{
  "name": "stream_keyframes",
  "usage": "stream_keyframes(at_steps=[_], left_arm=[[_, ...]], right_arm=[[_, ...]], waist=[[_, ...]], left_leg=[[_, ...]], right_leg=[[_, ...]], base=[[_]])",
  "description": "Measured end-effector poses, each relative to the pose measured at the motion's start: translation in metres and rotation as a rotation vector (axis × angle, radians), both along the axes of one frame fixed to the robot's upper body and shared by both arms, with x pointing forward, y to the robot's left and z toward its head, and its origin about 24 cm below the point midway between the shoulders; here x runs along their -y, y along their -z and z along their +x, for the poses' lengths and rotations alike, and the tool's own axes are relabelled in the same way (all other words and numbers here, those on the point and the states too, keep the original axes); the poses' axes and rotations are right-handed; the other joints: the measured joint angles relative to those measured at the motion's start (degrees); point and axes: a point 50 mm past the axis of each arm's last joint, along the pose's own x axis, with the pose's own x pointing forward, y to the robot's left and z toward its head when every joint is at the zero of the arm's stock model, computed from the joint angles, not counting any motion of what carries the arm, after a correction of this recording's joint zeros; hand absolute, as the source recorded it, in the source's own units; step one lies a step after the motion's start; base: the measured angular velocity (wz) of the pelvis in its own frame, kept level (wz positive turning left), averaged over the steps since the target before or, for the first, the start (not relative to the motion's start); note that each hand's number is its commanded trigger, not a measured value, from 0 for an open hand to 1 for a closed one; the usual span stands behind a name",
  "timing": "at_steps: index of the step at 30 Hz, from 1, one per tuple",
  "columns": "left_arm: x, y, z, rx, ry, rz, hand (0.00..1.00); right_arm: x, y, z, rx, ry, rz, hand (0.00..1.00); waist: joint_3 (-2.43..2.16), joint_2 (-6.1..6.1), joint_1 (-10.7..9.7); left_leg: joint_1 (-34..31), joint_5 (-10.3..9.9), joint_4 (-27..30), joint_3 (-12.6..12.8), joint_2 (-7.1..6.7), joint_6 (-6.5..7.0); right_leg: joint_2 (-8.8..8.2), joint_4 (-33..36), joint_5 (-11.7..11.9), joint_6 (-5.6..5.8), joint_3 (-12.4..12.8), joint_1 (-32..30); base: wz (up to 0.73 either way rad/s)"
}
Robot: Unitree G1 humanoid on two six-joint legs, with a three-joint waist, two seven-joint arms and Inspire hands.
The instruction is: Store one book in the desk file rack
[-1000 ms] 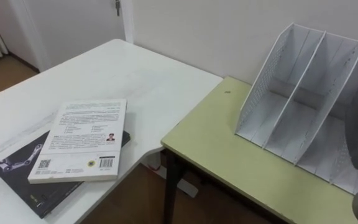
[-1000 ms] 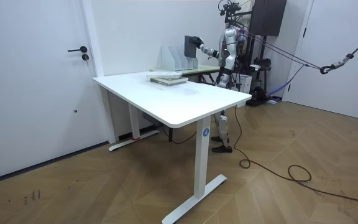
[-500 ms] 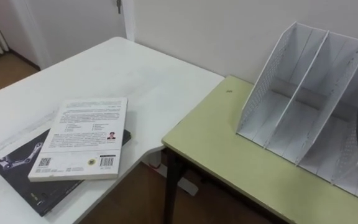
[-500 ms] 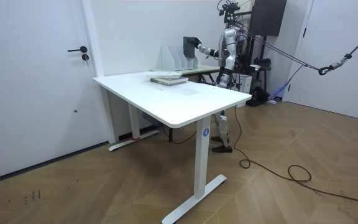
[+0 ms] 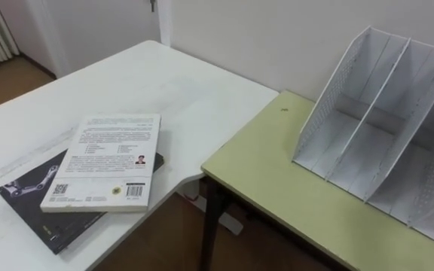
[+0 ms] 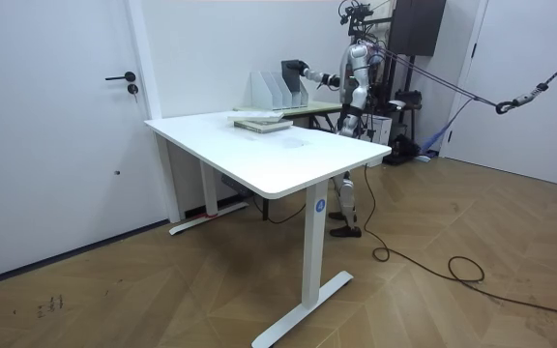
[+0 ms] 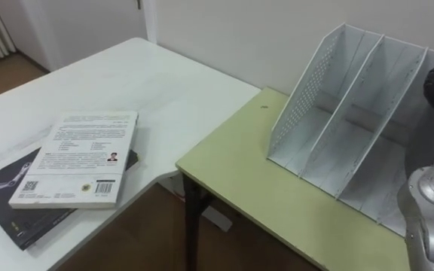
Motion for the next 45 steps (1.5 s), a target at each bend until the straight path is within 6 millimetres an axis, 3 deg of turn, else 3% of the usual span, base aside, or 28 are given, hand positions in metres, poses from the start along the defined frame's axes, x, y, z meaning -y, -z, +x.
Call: stream_keyframes(at_steps=[14, 23, 24, 25, 26, 27, 32, 38, 45], left_arm=[[-0.002, -0.003, 0.008, 0.017, 0.076, 0.028, 0.00], [-0.001, -0.004, 0.008, 0.013, 0.079, 0.020, 0.00], [-0.001, -0.004, 0.007, 0.011, 0.079, 0.018, 0.00], [-0.001, -0.004, 0.007, 0.009, 0.079, 0.018, 0.00], [-0.001, -0.004, 0.007, 0.009, 0.079, 0.018, 0.00], [-0.001, -0.004, 0.007, 0.008, 0.079, 0.018, 0.00], [-0.002, -0.004, 0.007, 0.006, 0.080, 0.020, 0.00], [-0.005, -0.005, 0.008, 0.011, 0.083, 0.026, 0.00], [-0.008, -0.007, 0.009, 0.020, 0.089, 0.036, 0.00]], right_arm=[[0.004, 0.002, 0.012, -0.042, -0.022, 0.011, 1.00], [0.005, 0.000, 0.021, -0.067, -0.058, 0.068, 1.00], [0.007, 0.000, 0.021, -0.069, -0.056, 0.072, 0.63], [0.008, 0.001, 0.022, -0.074, -0.052, 0.078, 0.17], [0.009, 0.000, 0.022, -0.073, -0.051, 0.080, 0.12], [0.009, 0.000, 0.022, -0.069, -0.053, 0.086, 0.00], [0.010, -0.001, 0.023, -0.068, -0.065, 0.094, 0.00], [0.015, 0.000, 0.022, -0.089, -0.059, 0.085, 0.00], [0.017, 0.000, 0.022, -0.092, -0.049, 0.078, 0.00]], waist=[[0.07, -0.33, -0.04], [-0.17, 0.41, -0.17], [-0.22, 0.52, -0.17], [-0.27, 0.61, -0.15], [-0.28, 0.64, -0.15], [-0.31, 0.70, -0.14], [-0.22, 0.54, -0.11], [0.23, -0.13, 0.01], [0.22, -0.22, 0.08]], left_leg=[[-0.03, 0.01, 0.24, -0.10, 0.05, 0.02], [-0.45, 0.03, 0.35, -0.19, 0.05, 0.06], [-0.48, 0.03, 0.35, -0.28, 0.05, 0.05], [-0.50, 0.04, 0.34, -0.32, 0.05, 0.05], [-0.51, 0.04, 0.34, -0.36, 0.05, 0.05], [-0.51, 0.04, 0.33, -0.37, 0.05, 0.04], [-0.23, 0.28, 0.02, -0.37, 0.05, 0.02], [-0.35, 0.56, 0.05, -0.36, 0.03, 0.17], [-0.87, 0.61, -0.06, -0.44, -0.06, 0.26]], right_leg=[[-0.11, 0.05, 0.04, -0.03, -0.05, 0.16], [-0.11, 0.04, 0.04, -0.03, -0.01, -0.24], [-0.11, 0.03, 0.04, -0.03, -0.05, -0.24], [-0.10, 0.03, 0.04, -0.03, -0.05, -0.24], [-0.10, 0.03, 0.04, -0.03, -0.05, -0.24], [-0.09, 0.03, 0.04, -0.03, -0.04, -0.23], [-0.16, 0.04, 0.05, -0.04, -0.05, -0.08], [-0.41, 0.07, 0.24, 0.04, -0.20, -0.10], [-0.53, 0.03, 0.36, 0.21, -0.47, -0.29]], base=[[0.00], [0.00], [0.00], [0.00], [0.00], [0.00], [0.00], [0.00], [0.00]])
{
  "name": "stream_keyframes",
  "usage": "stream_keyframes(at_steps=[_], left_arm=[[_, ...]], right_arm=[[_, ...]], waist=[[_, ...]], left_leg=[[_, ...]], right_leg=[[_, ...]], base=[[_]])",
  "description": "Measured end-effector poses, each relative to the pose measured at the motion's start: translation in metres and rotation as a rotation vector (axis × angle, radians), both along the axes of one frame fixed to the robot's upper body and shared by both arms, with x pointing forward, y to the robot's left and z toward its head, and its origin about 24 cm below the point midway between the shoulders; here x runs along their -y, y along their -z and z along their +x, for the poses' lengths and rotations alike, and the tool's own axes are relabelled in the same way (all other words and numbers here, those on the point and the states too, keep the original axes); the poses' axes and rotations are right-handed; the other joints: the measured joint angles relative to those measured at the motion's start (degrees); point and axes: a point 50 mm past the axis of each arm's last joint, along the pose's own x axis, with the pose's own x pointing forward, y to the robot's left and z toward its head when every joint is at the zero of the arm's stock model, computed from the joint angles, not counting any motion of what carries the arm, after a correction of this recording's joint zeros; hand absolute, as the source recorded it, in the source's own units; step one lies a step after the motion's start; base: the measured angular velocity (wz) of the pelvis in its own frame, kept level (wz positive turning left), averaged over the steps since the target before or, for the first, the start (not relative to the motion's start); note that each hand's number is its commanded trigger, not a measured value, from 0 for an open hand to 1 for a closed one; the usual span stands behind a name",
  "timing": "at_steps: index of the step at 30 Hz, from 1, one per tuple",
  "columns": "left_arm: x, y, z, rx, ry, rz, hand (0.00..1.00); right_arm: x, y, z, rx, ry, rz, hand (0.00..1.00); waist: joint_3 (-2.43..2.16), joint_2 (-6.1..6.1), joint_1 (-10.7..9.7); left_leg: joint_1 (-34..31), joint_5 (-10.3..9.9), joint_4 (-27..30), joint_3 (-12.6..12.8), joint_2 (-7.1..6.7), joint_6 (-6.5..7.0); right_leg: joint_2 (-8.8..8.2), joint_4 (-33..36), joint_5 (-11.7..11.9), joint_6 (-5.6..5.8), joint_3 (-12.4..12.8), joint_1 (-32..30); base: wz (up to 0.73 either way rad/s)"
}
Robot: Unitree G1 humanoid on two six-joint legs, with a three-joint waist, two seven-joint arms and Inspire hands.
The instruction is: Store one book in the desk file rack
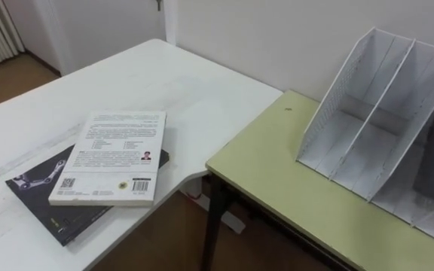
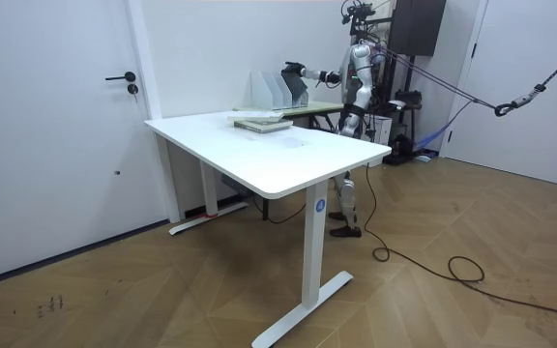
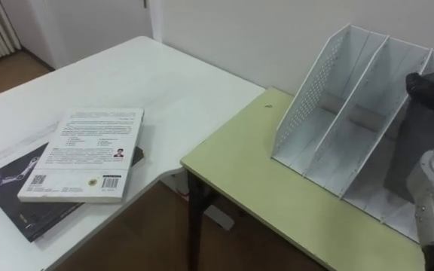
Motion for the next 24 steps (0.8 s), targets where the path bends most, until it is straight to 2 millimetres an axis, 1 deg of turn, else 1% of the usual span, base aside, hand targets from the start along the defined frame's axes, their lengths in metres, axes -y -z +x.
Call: stream_keyframes(at_steps=[5, 9, 12, 20, 24], left_arm=[[-0.001, 0.000, 0.000, 0.000, 0.000, 0.002, 0.00], [-0.001, 0.000, 0.000, 0.000, 0.000, 0.002, 0.00], [-0.001, 0.000, -0.001, -0.002, -0.001, 0.001, 0.00], [-0.001, 0.000, -0.003, -0.007, -0.002, 0.000, 0.00], [-0.001, 0.000, -0.002, -0.006, -0.002, 0.000, 0.00]], right_arm=[[-0.002, -0.010, 0.005, 0.031, -0.010, -0.004, 0.00], [-0.003, -0.019, 0.008, 0.056, -0.012, -0.011, 0.00], [-0.003, -0.020, 0.008, 0.056, -0.014, -0.012, 0.00], [-0.003, -0.019, 0.008, 0.058, -0.014, -0.006, 0.00], [-0.002, -0.019, 0.008, 0.060, -0.013, 0.000, 0.00]], waist=[[-0.04, 0.07, 0.03], [-0.08, 0.01, 0.15], [-0.10, 0.03, 0.16], [-0.18, 0.17, -0.07], [-0.45, 0.59, -0.10]], left_leg=[[0.00, 0.00, 0.04, 0.00, 0.02, 0.00], [0.14, 0.02, 0.19, -0.01, 0.02, 0.02], [0.41, 0.03, 0.17, 0.00, 0.03, 0.01], [1.00, 0.04, 0.21, 0.00, 0.08, 0.00], [1.04, 0.03, 0.09, 0.00, 0.08, 0.00]], right_leg=[[0.02, 0.01, 0.00, 0.00, -0.09, 0.01], [0.06, 0.02, 0.00, 0.00, 0.46, 0.00], [0.14, 0.02, 0.01, -0.01, 0.82, 0.15], [0.19, 0.02, 0.09, -0.11, 0.83, 1.02], [0.18, 0.06, 0.17, -0.11, 0.77, 1.06]], base=[[0.00], [0.00], [-0.03], [-0.01], [0.00]])
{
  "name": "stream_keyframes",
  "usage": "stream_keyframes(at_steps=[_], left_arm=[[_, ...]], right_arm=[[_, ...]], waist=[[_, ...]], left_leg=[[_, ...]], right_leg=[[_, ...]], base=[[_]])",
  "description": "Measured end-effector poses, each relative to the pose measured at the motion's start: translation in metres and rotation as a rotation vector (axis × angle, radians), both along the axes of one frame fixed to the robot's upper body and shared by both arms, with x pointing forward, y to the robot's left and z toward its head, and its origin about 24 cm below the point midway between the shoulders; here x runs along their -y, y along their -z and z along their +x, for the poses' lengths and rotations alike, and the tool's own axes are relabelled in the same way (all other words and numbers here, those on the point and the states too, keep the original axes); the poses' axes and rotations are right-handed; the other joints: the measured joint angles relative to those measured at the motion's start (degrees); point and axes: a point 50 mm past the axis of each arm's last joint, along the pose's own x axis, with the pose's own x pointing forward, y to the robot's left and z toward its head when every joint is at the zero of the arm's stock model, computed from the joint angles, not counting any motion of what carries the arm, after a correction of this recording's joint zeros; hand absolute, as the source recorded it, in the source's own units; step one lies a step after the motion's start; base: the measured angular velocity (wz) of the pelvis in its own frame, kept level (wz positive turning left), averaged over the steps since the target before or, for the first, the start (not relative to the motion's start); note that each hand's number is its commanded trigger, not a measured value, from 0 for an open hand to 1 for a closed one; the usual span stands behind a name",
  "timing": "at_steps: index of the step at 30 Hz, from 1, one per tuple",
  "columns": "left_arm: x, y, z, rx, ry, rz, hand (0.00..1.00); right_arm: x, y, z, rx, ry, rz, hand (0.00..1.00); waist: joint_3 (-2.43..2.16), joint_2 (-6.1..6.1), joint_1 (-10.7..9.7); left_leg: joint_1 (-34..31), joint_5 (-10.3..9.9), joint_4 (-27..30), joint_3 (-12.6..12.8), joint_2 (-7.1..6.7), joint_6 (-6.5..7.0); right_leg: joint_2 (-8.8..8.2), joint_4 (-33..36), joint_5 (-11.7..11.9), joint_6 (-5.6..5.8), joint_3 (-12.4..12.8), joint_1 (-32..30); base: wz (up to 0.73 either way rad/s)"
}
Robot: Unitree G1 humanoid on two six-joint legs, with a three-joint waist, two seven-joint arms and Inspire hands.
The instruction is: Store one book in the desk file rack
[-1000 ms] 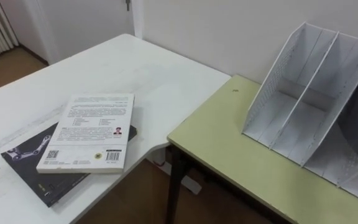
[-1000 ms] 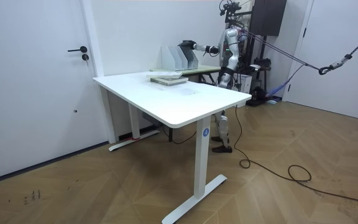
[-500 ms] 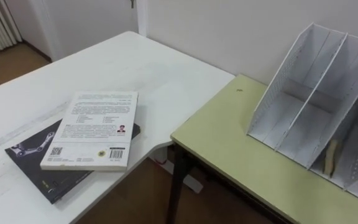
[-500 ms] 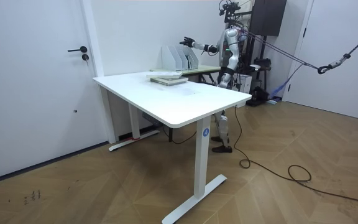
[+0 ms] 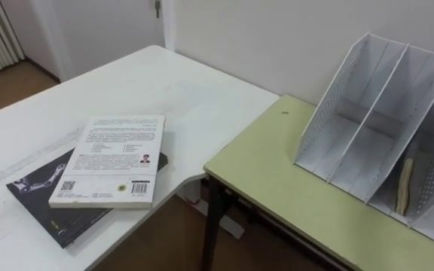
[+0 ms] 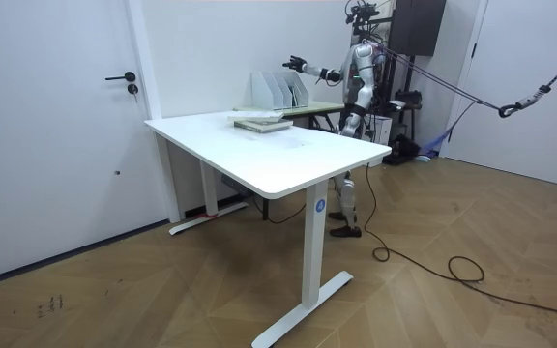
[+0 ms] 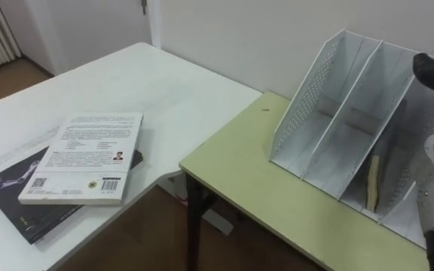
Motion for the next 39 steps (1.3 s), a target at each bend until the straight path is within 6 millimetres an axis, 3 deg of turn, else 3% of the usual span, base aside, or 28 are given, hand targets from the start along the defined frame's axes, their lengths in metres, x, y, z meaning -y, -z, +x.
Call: stream_keyframes(at_steps=[8, 14, 16, 20, 31, 36, 39], left_arm=[[0.000, 0.000, -0.003, -0.006, -0.004, -0.002, 0.00], [-0.001, 0.000, -0.002, -0.003, -0.002, 0.000, 0.00], [-0.001, 0.000, 0.001, 0.005, 0.002, 0.003, 0.00], [-0.002, 0.000, 0.002, 0.004, 0.003, 0.001, 0.00], [-0.004, 0.000, 0.004, 0.000, 0.009, -0.046, 0.00], [-0.005, 0.000, 0.005, -0.006, 0.019, -0.060, 0.00], [-0.007, 0.000, 0.009, -0.011, 0.021, -0.060, 0.00]], right_arm=[[-0.002, -0.004, 0.000, 0.015, -0.014, -0.010, 0.00], [-0.022, -0.030, -0.001, 0.146, -0.212, -0.021, 0.00], [-0.034, -0.032, -0.004, 0.172, -0.331, -0.023, 0.00], [-0.055, -0.032, -0.005, 0.175, -0.535, -0.047, 0.00], [-0.124, -0.004, -0.022, 0.050, -1.305, -0.074, 0.00], [-0.144, 0.001, -0.029, -0.004, -1.561, -0.110, 0.00], [-0.155, 0.014, -0.037, -0.070, -1.696, -0.131, 0.00]], waist=[[-0.06, 0.11, -0.19], [0.25, -0.35, -0.35], [0.54, -0.83, 0.03], [0.60, -0.99, -0.17], [0.38, -0.63, 0.31], [0.18, -1.00, 1.00], [0.04, -1.36, 2.05]], left_leg=[[-0.04, 0.01, 0.08, 0.08, -0.04, 0.00], [0.10, 0.01, 0.05, 0.46, 0.03, 0.00], [0.09, 0.01, 0.12, 0.44, 0.05, 0.00], [-0.13, 0.00, -0.05, 0.40, 0.04, -0.01], [0.12, -0.02, -0.05, 0.72, 0.34, -0.04], [0.07, -0.02, 0.01, 0.91, 0.39, -0.04], [0.25, -0.02, 0.08, 0.83, 0.52, -0.07]], right_leg=[[-0.03, -0.01, 0.00, 0.00, -0.02, -0.01], [0.02, -0.11, -0.01, 0.00, 0.43, -0.01], [0.05, -0.09, -0.01, 0.00, 0.45, -0.01], [0.04, -0.08, 0.00, 0.00, 0.64, -0.27], [0.38, 0.00, 0.07, -0.07, 2.01, -0.20], [0.38, 0.02, 0.16, -0.16, 1.89, -0.14], [0.49, -0.16, 0.33, -0.24, 1.95, 0.06]], base=[[0.00], [-0.02], [0.00], [0.00], [-0.01], [0.00], [-0.01]])
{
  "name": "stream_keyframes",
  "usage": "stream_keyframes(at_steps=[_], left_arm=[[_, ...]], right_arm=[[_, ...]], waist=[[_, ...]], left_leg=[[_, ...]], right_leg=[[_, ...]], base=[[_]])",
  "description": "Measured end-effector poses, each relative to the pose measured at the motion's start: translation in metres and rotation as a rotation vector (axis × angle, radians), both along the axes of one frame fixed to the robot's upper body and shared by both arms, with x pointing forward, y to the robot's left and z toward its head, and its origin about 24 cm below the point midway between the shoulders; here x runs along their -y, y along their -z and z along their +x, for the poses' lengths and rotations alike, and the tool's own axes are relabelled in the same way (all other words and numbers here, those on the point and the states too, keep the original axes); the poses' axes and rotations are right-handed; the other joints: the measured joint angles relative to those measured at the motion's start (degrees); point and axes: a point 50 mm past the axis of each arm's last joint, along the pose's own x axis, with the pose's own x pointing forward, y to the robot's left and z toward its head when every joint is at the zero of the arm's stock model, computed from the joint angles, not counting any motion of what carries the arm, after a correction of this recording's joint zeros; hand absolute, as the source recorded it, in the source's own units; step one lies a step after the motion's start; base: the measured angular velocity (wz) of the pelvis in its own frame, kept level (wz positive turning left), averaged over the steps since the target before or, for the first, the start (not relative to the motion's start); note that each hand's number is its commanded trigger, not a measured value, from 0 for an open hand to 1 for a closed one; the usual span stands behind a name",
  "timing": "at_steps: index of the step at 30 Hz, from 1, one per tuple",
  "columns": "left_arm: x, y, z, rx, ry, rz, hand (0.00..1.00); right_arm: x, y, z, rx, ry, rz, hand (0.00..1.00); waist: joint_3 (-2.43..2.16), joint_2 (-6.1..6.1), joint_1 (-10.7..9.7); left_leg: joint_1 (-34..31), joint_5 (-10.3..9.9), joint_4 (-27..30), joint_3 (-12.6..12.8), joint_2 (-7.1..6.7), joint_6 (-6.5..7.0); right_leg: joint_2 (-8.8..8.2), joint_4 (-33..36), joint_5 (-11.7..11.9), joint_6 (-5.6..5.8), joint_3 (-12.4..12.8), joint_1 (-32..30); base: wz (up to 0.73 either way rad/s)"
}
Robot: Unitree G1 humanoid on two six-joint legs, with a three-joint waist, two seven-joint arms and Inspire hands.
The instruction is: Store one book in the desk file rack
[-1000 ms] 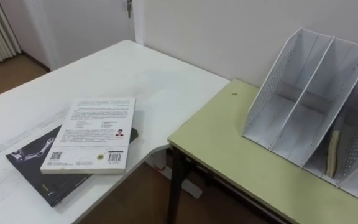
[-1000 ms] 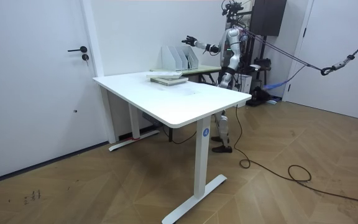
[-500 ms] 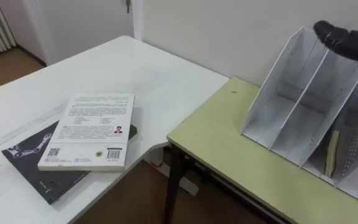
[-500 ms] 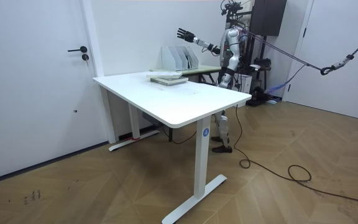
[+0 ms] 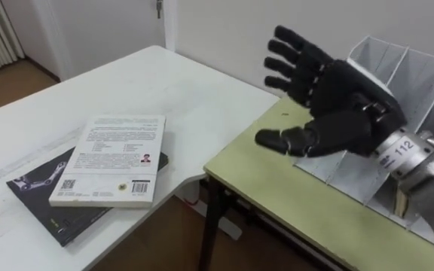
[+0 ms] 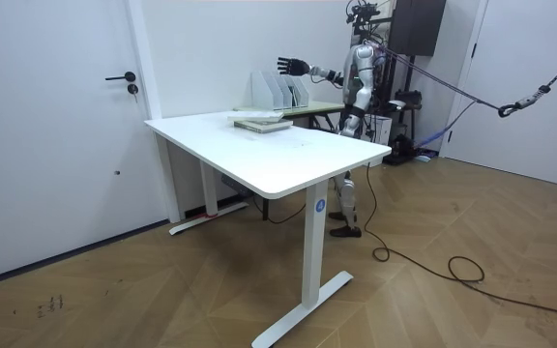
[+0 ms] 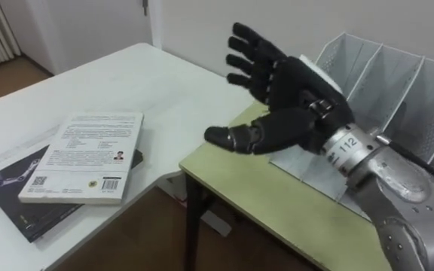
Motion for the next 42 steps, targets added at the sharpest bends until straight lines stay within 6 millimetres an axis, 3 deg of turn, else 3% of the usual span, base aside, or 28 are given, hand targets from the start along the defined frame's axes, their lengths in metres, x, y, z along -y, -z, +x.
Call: stream_keyframes(at_steps=[4, 6, 9, 14, 21, 25, 28, 36, 42], left_arm=[[-0.001, -0.001, 0.007, 0.003, 0.030, 0.004, 0.00], [0.000, 0.000, 0.009, -0.001, 0.027, 0.000, 0.00], [0.004, 0.001, 0.012, 0.002, 0.029, -0.008, 0.00], [0.013, 0.002, 0.018, 0.019, 0.033, -0.017, 0.00], [0.018, 0.004, 0.015, 0.026, 0.020, -0.009, 0.00], [0.021, 0.006, 0.014, 0.028, 0.019, 0.007, 0.00], [0.024, 0.006, 0.014, 0.035, 0.022, 0.010, 0.00], [0.019, 0.008, 0.003, 0.010, -0.019, 0.039, 0.00], [0.016, 0.010, -0.010, -0.023, -0.064, 0.047, 0.00]], right_arm=[[-0.009, 0.048, -0.020, -0.188, -0.119, -0.069, 0.00], [-0.005, 0.076, -0.032, -0.307, -0.132, -0.086, 0.00], [0.007, 0.118, -0.052, -0.479, -0.100, -0.183, 0.00], [0.004, 0.172, -0.085, -0.679, -0.059, -0.256, 0.00], [0.013, 0.212, -0.113, -0.835, -0.007, -0.310, 0.00], [0.021, 0.247, -0.141, -0.995, 0.081, -0.396, 0.00], [0.028, 0.263, -0.159, -1.068, 0.140, -0.462, 0.00], [0.064, 0.288, -0.205, -1.274, 0.469, -0.475, 0.00], [0.070, 0.296, -0.229, -1.394, 0.688, -0.328, 0.00]], waist=[[0.29, -0.71, 2.11], [0.35, -0.60, 3.26], [0.75, 0.09, 4.30], [0.56, 1.64, 4.34], [0.56, 2.22, 4.25], [0.38, 1.96, 4.22], [0.42, 2.23, 4.13], [0.52, 2.67, 2.78], [0.72, 2.39, 0.61]], left_leg=[[0.67, -0.10, -0.15, 0.12, 0.17, -0.14], [0.61, -0.13, -0.17, 0.09, 0.19, -0.11], [0.21, -0.11, -0.04, 0.10, 0.10, -0.07], [-1.10, -0.09, 0.33, 0.11, 0.19, -0.07], [-1.03, -0.07, 0.19, 0.10, 0.23, -0.11], [-1.15, -0.09, 0.20, 0.12, 0.20, -0.12], [-0.99, -0.08, 0.02, 0.09, 0.12, -0.11], [-0.22, -0.09, -0.31, -1.00, -0.12, -0.09], [0.74, -0.08, -0.83, -1.63, -0.50, -0.09]], right_leg=[[0.09, -0.28, 0.25, 0.04, -0.04, 0.83], [0.15, -0.85, 0.61, 0.08, -0.17, 1.18], [0.02, -0.82, 0.80, 0.12, -0.14, 0.76], [-0.14, -0.79, 0.92, -0.09, -0.20, -0.39], [-0.06, -1.16, 0.91, -0.09, -0.23, -0.22], [0.07, -1.73, 0.92, -0.09, -0.18, -0.03], [-0.02, -1.79, 0.93, -0.07, -0.50, 0.09], [-0.06, -2.82, 0.81, 0.09, -0.67, 1.14], [0.00, -3.02, 0.30, 0.38, -1.10, 2.57]], base=[[0.00], [0.00], [0.00], [-0.02], [0.00], [0.00], [0.00], [0.06], [0.06]])
